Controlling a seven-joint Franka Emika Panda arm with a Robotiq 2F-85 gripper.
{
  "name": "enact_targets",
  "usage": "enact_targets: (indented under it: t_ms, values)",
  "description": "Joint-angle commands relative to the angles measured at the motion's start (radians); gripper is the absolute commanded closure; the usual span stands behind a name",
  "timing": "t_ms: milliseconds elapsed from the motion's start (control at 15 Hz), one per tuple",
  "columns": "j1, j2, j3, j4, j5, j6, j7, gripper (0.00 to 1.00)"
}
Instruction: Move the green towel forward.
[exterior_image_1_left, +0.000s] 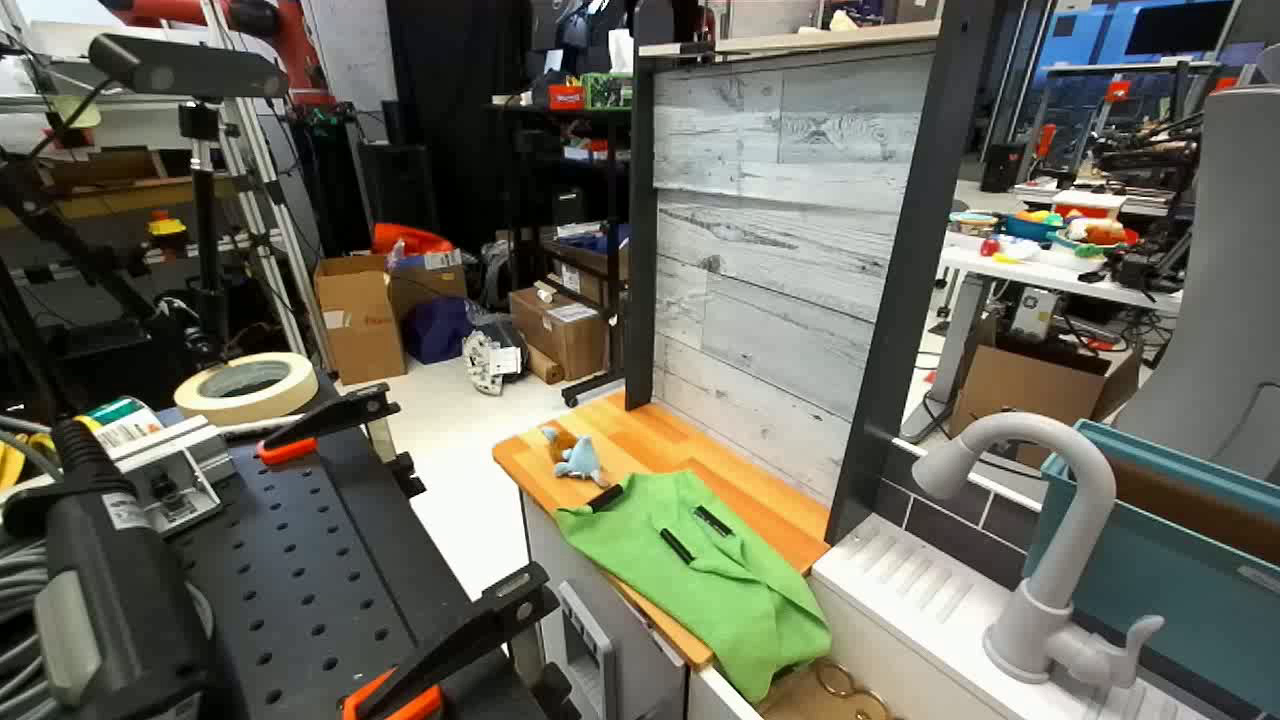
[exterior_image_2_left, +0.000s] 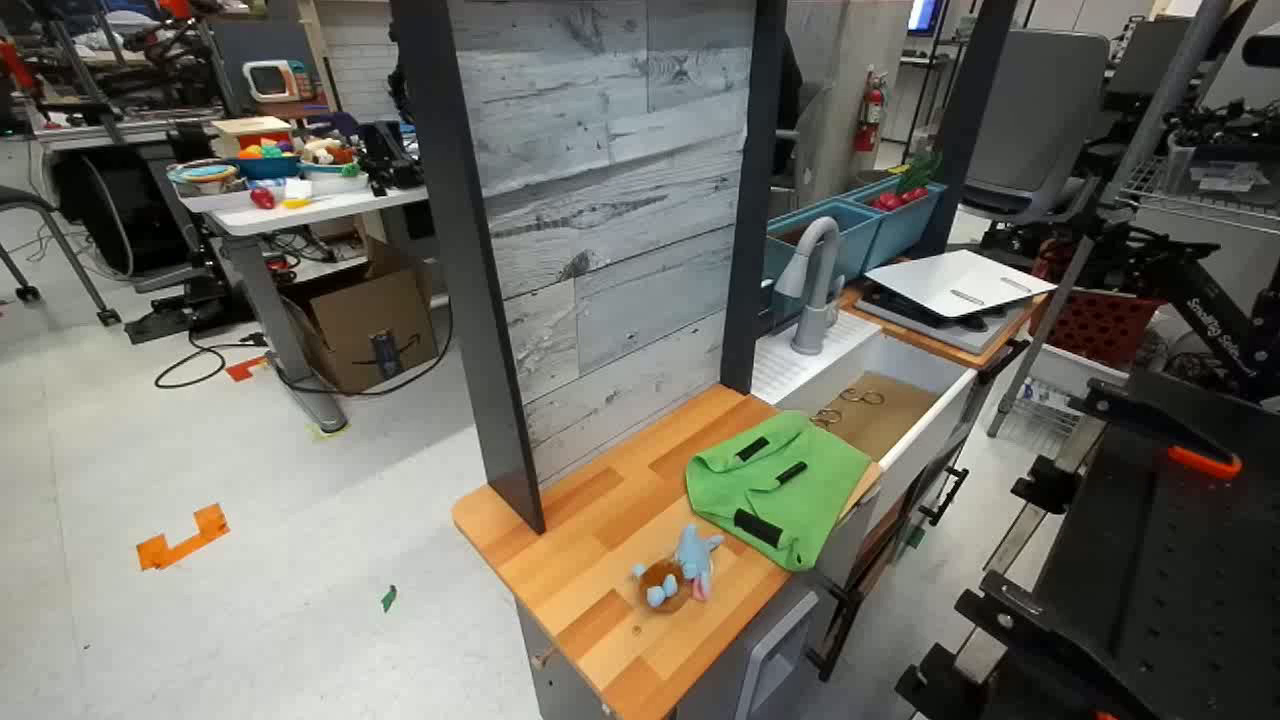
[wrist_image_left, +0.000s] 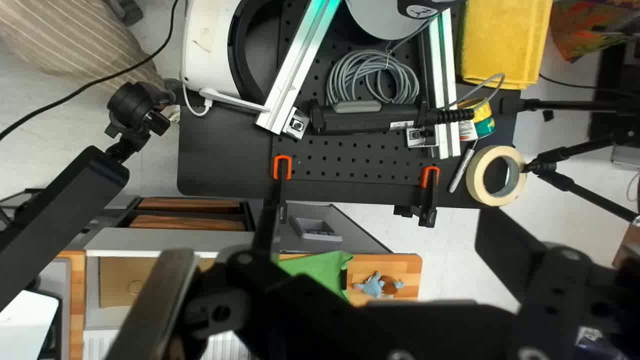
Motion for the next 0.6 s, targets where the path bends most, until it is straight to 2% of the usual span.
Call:
enact_targets:
  t_ms: [0,267,533]
  values:
    - [-0.010,0.003,0.007,0.002,0.004,0.000,-0.005,0.00]
    - [-0.019,0.012,0.059,-0.093,0.038,0.126,0.148,0.00]
    - [0.002,0.070,0.111,-0.252,0.112,0.402,0.241,0.00]
